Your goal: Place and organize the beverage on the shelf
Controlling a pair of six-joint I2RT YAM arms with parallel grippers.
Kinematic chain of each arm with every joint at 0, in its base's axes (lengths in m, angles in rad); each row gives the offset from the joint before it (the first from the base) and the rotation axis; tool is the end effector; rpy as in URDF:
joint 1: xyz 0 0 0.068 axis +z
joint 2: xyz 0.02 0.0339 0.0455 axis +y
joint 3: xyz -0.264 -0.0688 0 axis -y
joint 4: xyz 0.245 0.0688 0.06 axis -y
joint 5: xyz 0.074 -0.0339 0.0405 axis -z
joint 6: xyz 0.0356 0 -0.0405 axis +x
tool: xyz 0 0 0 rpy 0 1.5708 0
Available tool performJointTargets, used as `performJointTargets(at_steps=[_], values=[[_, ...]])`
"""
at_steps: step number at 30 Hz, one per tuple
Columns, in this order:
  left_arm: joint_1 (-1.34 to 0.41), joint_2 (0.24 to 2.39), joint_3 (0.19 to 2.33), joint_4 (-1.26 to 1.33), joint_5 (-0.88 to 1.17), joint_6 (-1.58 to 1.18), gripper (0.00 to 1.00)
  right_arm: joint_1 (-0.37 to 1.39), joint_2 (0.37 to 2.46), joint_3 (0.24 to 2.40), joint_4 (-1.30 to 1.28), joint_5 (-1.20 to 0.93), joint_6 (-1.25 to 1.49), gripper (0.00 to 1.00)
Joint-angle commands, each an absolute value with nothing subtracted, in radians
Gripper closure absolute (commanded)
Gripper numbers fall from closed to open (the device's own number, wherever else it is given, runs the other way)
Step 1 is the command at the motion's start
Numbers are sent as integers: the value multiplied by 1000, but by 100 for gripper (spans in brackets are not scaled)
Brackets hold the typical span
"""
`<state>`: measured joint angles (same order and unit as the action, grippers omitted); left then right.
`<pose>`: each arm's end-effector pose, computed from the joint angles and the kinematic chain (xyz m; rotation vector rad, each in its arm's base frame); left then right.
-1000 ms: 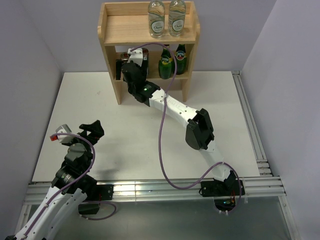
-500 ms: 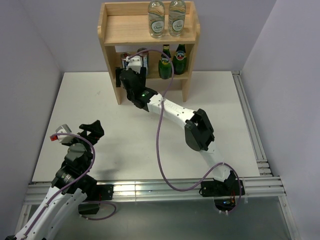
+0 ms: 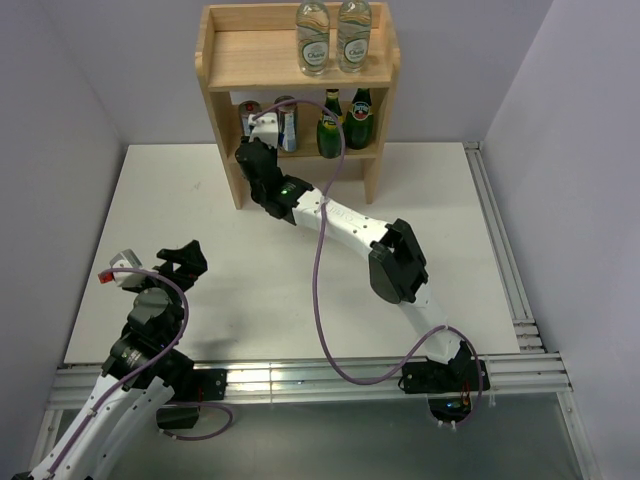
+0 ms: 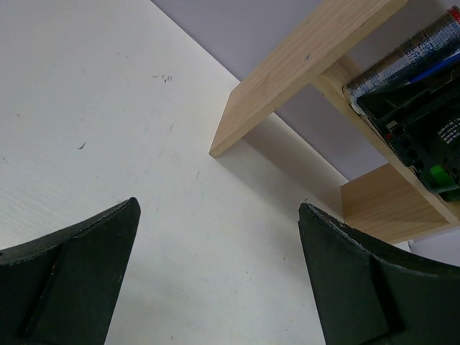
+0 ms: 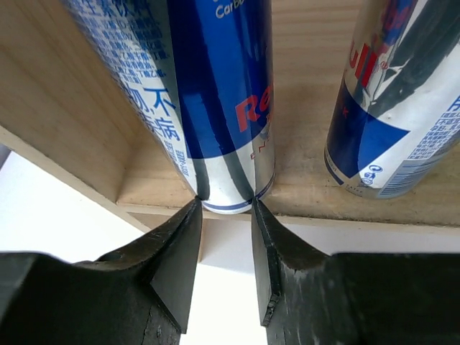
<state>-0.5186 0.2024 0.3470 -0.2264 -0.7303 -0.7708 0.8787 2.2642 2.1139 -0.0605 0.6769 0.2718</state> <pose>0.0946 -0.0266 0.2530 -0.7376 1.4710 -0.3852 0.3614 0.4011 0.3179 -0.0455 1.7401 0.2421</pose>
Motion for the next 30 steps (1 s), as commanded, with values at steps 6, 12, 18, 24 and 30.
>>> performJointTargets(at_steps=[6,12,18,24,30], values=[[-520,199,357,-207,-723,-749,1,851,2253,2171,-40,733,262,59],[-520,204,354,-203,-723,-749,1,851,2224,2123,-23,723,273,56],[-520,210,354,-204,-727,-750,1,884,2119,1950,60,718,273,14],[-520,213,354,-204,-733,-749,1,945,2019,1827,100,744,278,7],[-520,215,353,-207,-739,-749,1,1038,1844,1636,94,810,333,7]])
